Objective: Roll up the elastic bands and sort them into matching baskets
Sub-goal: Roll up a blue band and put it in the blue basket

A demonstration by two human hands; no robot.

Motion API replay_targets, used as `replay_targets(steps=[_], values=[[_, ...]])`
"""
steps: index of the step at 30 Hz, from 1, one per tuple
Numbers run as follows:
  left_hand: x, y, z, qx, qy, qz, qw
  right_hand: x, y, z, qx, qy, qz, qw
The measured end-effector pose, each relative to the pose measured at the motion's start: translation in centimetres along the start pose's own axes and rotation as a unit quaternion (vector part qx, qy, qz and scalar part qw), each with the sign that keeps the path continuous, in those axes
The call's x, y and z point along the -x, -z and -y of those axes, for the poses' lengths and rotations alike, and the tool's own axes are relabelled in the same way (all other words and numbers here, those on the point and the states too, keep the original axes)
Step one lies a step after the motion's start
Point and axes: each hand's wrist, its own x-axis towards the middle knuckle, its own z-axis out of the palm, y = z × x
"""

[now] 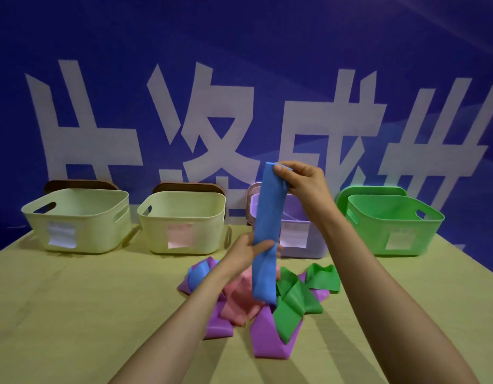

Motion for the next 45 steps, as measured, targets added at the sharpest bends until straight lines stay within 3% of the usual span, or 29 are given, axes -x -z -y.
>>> replay_targets(steps=[4, 12, 19, 23, 31, 37, 41, 45], values=[[-2.0, 0.7, 3.8, -0.016, 0.059, -0.043, 0.997, -1.0, 0.0, -1.6, 0.017, -0.009, 0.009, 1.0], [-3.7, 1.7, 5.4, -0.133, 0.078, 0.007, 0.988, -2.1, 0.7, -3.1, 0.022, -0.021, 0.034, 0.999], [-1.3, 1.1, 1.0, -0.033, -0.065, -0.076, 0.994, -0.3, 0.7, -1.8, 0.017, -0.013, 0.082, 0.996], [2.7, 0.7, -1.3, -0.038, -0.057, -0.058, 0.996, 0.7, 0.9, -0.3, -0.019, -0.012, 0.061, 0.998], [11.6, -1.1, -3.1, 0.065, 0.033, 0.003, 0.997, 4.1, 0.6, -0.5, -0.061, -0.046, 0.087, 0.993], [12.5, -1.6, 6.2, -0.035, 0.133, -0.077, 0.987, 9.6, -0.4, -8.6, -0.013, -0.156, 0.089, 0.984], [12.6, -2.4, 9.3, -0.173, 0.076, -0.145, 0.971, 11.0, 0.0, -10.5, -0.005, -0.166, 0.055, 0.985], [12.3, -2.9, 9.0, -0.235, 0.059, -0.158, 0.957, 11.5, 0.1, -9.9, 0.008, -0.137, 0.082, 0.987]])
